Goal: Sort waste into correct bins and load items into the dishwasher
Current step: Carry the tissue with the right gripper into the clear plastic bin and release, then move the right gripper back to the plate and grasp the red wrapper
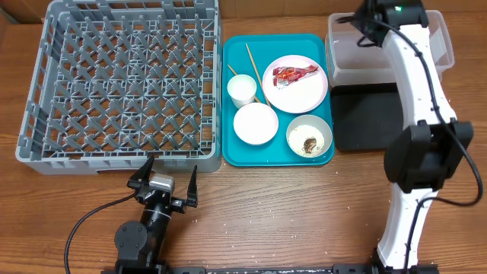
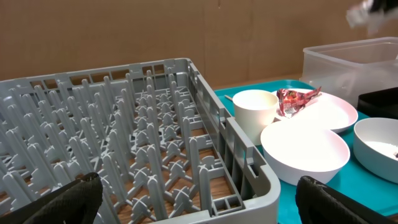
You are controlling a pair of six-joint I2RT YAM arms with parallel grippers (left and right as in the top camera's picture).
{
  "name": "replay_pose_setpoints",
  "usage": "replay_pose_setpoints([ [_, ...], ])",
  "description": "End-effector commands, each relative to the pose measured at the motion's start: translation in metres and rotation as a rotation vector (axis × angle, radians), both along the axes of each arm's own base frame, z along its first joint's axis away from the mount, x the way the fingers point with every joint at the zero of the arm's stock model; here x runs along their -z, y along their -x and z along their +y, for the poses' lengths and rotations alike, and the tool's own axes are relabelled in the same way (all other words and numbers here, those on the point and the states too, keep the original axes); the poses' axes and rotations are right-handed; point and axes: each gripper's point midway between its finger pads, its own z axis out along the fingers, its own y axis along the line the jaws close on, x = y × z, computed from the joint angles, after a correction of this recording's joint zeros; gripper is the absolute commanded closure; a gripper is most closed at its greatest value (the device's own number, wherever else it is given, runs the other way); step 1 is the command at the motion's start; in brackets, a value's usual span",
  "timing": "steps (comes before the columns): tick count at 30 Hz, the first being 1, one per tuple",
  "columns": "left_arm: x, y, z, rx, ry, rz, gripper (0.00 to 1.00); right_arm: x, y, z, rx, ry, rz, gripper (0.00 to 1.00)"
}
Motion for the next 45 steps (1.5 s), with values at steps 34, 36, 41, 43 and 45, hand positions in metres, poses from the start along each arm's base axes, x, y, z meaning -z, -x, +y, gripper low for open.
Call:
replay_pose_setpoints([
  [34,0.000,0.000,0.000,0.002,-0.019,-0.010,0.00,0.048,0.032,0.174,-0.237,-0.137,0.150,0.18],
  [36,0.000,0.000,0.000,0.002,-0.019,-0.010,0.00,0.063,0.027,0.176,-0.224,-0.142,0.159,0.18],
  [41,0.000,0.000,0.000,0.002,-0.019,-0.010,0.00,0.103,0.026,0.176,-0.215,-0.131,0.219,0.18],
  [43,0.000,0.000,0.000,0.002,-0.019,-0.010,0.00,0.121,0.027,0.177,-0.214,-0.124,0.249,0.18],
  [45,0.000,0.000,0.000,0.002,-0.019,-0.010,0.00,0.132,0.027,0.177,-0.212,-0.120,0.265,0.18],
])
